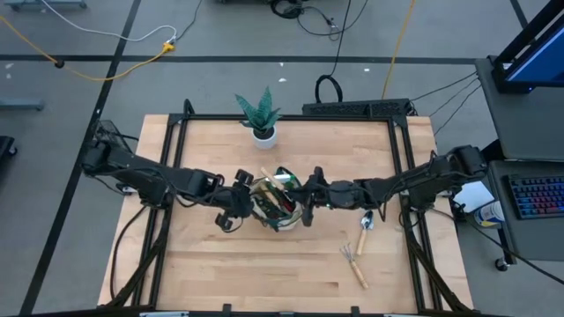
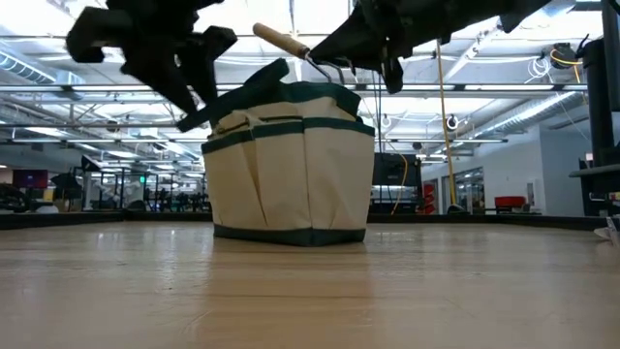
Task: Pick & Place Garden tools in Gardening bag
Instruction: Put the left brown hand rake into the gardening bag
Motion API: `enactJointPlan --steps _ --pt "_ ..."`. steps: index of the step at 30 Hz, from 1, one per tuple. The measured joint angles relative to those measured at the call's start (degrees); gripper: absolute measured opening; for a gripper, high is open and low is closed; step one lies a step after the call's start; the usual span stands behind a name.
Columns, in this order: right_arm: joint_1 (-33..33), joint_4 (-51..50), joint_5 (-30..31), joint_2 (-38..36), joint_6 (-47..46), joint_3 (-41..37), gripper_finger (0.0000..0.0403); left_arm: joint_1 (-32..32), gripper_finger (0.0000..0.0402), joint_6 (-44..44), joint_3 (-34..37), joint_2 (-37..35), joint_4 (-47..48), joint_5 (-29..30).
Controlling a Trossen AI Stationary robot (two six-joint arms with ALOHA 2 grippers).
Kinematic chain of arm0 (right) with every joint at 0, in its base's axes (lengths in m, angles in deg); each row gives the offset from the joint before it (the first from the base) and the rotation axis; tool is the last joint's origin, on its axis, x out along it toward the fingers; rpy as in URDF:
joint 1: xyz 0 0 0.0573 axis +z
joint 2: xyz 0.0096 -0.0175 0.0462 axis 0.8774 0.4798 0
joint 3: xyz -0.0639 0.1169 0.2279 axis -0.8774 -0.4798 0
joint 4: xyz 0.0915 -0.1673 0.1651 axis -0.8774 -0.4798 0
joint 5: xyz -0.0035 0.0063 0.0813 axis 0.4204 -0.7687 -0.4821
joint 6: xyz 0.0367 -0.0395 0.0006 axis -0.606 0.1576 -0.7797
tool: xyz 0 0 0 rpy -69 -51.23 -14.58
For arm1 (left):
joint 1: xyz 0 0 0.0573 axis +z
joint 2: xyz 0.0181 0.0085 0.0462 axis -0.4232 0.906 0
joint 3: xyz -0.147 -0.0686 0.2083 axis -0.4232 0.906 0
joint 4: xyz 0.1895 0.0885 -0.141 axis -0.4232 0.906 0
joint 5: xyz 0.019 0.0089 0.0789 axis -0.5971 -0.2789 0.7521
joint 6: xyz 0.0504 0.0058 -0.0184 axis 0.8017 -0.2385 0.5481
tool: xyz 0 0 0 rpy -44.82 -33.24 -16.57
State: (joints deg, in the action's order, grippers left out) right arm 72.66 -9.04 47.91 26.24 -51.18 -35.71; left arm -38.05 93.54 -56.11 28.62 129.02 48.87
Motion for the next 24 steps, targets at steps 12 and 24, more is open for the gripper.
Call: enactJointPlan --steps 12,24 --pt "-0.6 -1.3 0.0 1.9 -1.4 0.0 0.0003 -1.4 0.0159 5.0 -0.1 3.3 -4.7 1.9" --pt "-1.2 -1.2 0.0 1.9 -2.5 0.0 0.0003 0.0 0.001 4.7 -0.1 3.3 -8.2 1.5"
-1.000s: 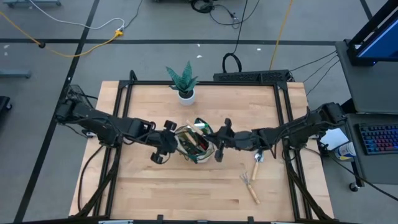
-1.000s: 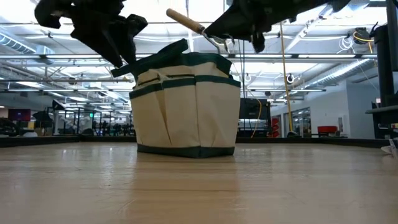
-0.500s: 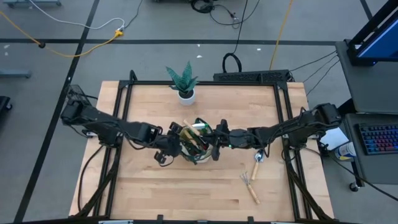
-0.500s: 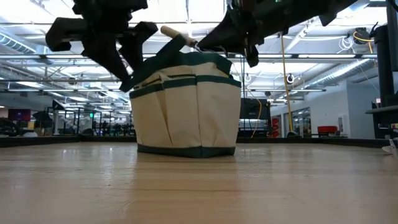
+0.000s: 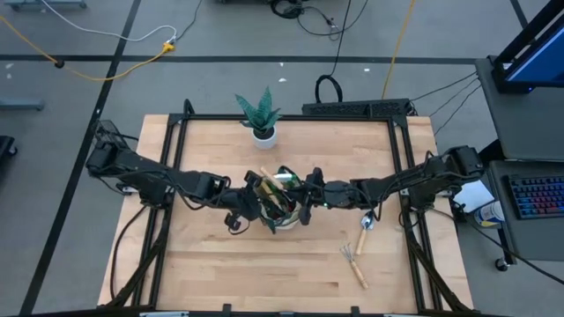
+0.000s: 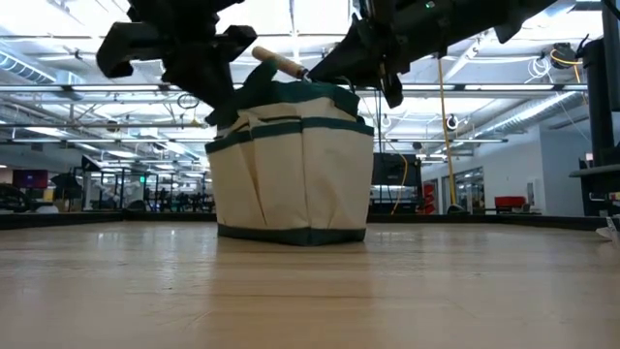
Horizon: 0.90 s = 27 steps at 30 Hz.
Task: Pick & Place Garden tools in Gardening bag
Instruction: Put the left brown hand rake into the gardening bag
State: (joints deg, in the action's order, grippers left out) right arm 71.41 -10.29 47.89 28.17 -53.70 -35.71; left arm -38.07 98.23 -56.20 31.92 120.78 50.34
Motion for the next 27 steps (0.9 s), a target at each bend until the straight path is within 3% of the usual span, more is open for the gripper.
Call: enactJointPlan --steps 8,13,16,27 --pt "0.0 -1.4 -0.5 0.0 -4.5 0.0 0.0004 -0.6 0.0008 -4.6 0.0 0.0 -10.7 -3.9" --pt "0.4 -4.5 -6.0 0.0 -7.6 0.0 0.0005 -0.5 0.0008 -8.4 0.0 0.1 -9.9 -4.6" --pt "1.1 -7.5 -5.9 0.0 -7.9 0.0 0.0005 -0.6 0.0005 -10.2 0.0 0.5 -9.6 -4.9" --pt "3.2 -15.0 -6.0 -0.4 -9.9 0.1 0.0006 -0.8 0.0064 -12.5 0.0 1.1 -9.5 -7.1"
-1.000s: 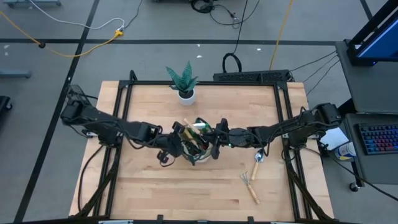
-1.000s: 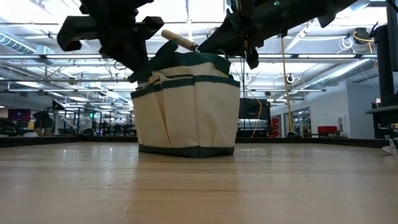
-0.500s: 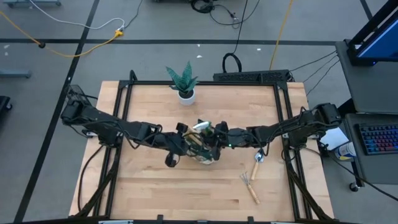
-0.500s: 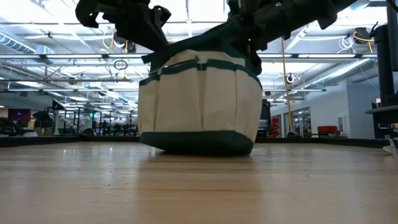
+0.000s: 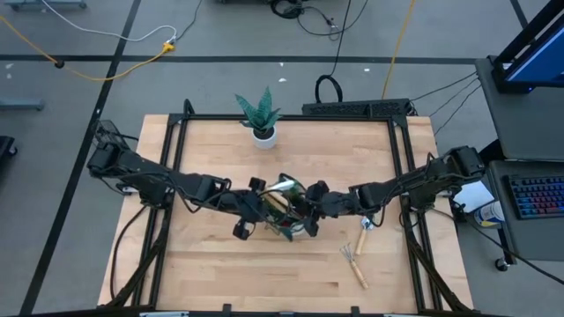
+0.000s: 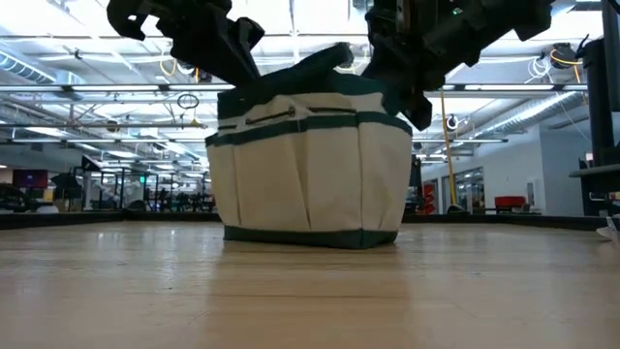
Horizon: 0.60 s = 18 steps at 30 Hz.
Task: Pick & Place Garden tools in Gardening bag
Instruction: Put the left brown hand rake into the gardening bag
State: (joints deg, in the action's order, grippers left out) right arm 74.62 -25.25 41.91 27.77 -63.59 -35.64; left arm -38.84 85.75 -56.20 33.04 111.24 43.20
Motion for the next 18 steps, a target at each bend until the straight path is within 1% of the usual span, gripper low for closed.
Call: enactJointPlan --steps 4,6,11,14,16,18 --pt "0.0 -0.5 -0.1 0.0 2.0 0.0 0.0006 -0.2 0.0084 -3.9 0.0 -0.7 0.6 1.5" --pt "0.0 -0.5 -0.1 0.0 3.1 0.0 0.0006 -0.5 0.0094 -4.7 -0.1 -1.4 0.6 3.2" --pt "0.0 -1.4 -0.1 0.0 3.5 0.0 0.0006 -1.2 0.0123 -5.4 -0.1 -3.9 0.7 9.9" --pt "0.0 -1.8 -0.1 0.0 3.5 0.0 0.0006 -0.5 0.0139 -10.2 -0.1 -5.4 0.7 14.7" --pt "0.0 -1.8 -0.1 0.0 3.5 0.0 0.0006 1.1 0.0145 -15.9 -0.1 -5.5 0.9 14.4" --pt "0.0 -1.9 -0.6 0.0 3.7 0.0 0.0006 2.8 0.0146 -21.6 -0.1 -5.4 2.5 11.7"
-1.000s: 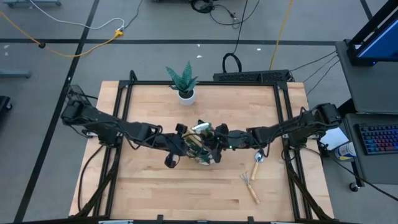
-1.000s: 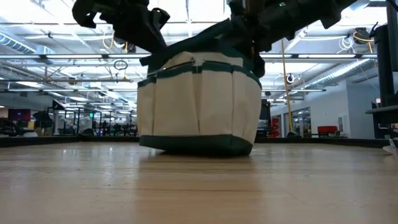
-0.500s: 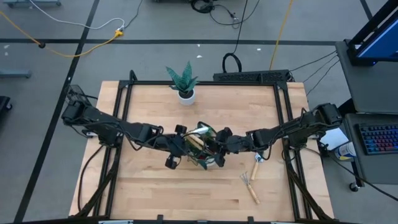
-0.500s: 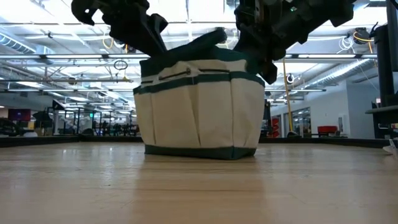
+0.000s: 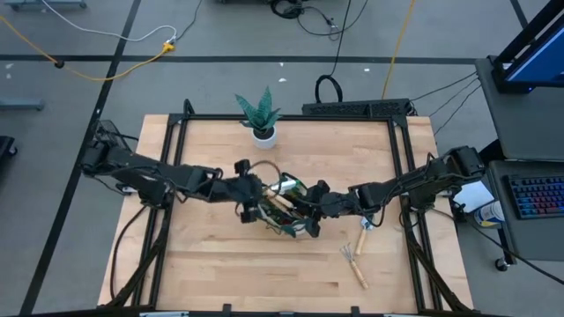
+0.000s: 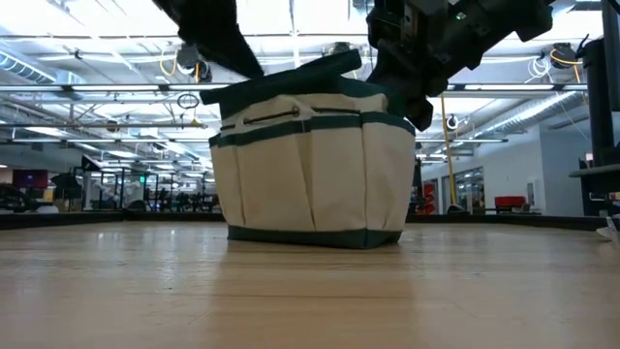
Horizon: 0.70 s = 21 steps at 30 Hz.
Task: Pick & Place Garden tools in Gardening bag
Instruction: Put the left brown hand rake into the gardening bag
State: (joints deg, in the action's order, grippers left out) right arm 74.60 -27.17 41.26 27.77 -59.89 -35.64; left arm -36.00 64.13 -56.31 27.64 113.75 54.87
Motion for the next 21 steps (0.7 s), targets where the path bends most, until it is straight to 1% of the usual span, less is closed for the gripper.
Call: enactJointPlan --steps 3,5,16,18,21 --pt "0.0 -0.2 -1.0 0.0 0.2 0.0 0.0006 2.2 0.0147 -4.6 0.0 1.6 1.8 -3.0" --pt "0.0 -0.3 -1.0 0.0 0.2 0.0 0.0006 2.8 0.0147 -4.7 0.1 2.0 4.5 -3.2" --pt "0.0 -1.6 -1.0 0.0 1.2 0.0 0.0006 2.8 0.0147 -3.7 0.0 3.3 4.5 -4.1" --pt "0.0 -1.7 -1.9 0.0 1.2 0.0 0.0006 2.8 0.0138 -3.6 0.0 3.6 4.2 -4.1" --pt "-0.1 -1.7 -3.6 0.0 1.3 -0.1 0.0006 3.1 0.0097 -3.6 0.1 4.2 4.4 -4.3"
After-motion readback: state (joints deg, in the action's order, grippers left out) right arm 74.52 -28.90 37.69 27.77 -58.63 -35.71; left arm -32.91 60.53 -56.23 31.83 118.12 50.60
